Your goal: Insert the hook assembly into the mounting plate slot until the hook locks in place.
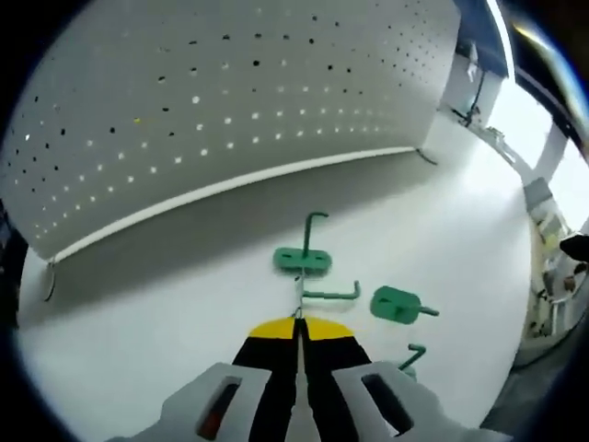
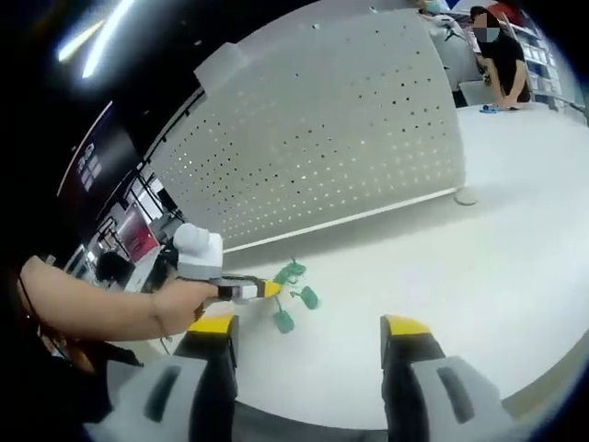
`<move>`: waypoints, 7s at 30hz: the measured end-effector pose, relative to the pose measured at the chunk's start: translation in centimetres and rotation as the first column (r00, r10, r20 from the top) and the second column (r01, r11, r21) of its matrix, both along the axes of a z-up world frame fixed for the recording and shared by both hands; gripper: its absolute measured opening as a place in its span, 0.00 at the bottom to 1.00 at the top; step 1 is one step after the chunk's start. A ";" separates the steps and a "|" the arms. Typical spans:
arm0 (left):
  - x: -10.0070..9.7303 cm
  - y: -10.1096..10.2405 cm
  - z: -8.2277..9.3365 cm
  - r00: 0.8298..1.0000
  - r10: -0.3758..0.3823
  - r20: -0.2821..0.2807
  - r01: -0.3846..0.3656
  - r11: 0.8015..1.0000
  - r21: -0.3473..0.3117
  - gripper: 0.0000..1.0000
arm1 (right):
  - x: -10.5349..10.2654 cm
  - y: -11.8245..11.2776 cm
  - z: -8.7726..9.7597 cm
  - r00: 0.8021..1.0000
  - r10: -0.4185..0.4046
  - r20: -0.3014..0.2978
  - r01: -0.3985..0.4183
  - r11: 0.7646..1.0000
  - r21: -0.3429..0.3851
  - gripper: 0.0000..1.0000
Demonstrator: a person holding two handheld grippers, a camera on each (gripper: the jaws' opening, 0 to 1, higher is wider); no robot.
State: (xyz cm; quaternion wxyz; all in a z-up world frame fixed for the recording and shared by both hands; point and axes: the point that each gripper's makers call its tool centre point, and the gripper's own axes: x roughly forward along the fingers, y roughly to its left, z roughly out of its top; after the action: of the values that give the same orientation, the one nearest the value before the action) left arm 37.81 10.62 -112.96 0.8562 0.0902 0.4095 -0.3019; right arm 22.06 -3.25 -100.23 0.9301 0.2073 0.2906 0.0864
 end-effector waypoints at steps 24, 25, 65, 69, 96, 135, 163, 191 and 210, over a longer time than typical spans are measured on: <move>0.3 0.8 2.2 0.999 -0.020 0.031 0.021 0.998 -0.055 0.01 | 0.4 0.6 0.4 1.000 -0.015 0.017 0.014 0.999 0.040 0.58; 0.3 0.7 2.4 0.999 -0.031 0.040 0.034 0.998 -0.053 0.01 | 0.3 0.5 0.4 1.000 -0.015 0.017 0.014 0.999 0.039 0.58; -7.1 0.4 17.1 0.967 -0.173 0.189 0.230 0.909 -0.347 0.01 | 4.8 6.8 5.8 0.986 0.100 0.132 -0.123 0.976 0.177 0.41; -8.4 0.3 17.8 0.965 -0.175 0.195 0.239 0.895 -0.378 0.01 | 5.5 8.1 6.7 0.983 0.103 0.151 -0.137 0.961 0.242 0.38; -10.7 -0.5 20.4 0.941 -0.111 0.319 0.255 0.853 -0.456 0.01 | 5.8 11.2 7.2 0.996 0.012 0.092 -0.066 0.797 0.601 0.16; -10.5 0.8 20.9 0.930 -0.112 0.351 0.267 0.860 -0.434 0.03 | 5.9 13.2 8.7 0.989 0.070 0.130 -0.132 0.806 0.577 0.00; -10.8 2.8 20.4 0.961 -0.070 0.268 0.196 0.857 -0.477 0.53 | 6.6 14.6 11.9 0.909 0.245 0.336 -0.262 0.965 0.006 0.00; -12.1 7.8 17.5 0.986 0.022 0.166 0.064 0.868 -0.493 0.80 | 12.0 14.6 15.2 0.875 0.206 0.438 -0.104 0.964 -0.246 0.00; -11.2 8.1 17.9 0.988 0.023 0.153 0.062 0.844 -0.532 1.00 | 17.1 13.2 18.2 0.859 0.129 0.496 0.034 0.951 -0.307 0.00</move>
State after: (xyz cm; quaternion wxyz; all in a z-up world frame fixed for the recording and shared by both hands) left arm 26.60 18.76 -95.09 0.8732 -0.1249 0.2410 -0.4049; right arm 39.17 9.95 -82.08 0.9918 0.0236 0.0490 0.1154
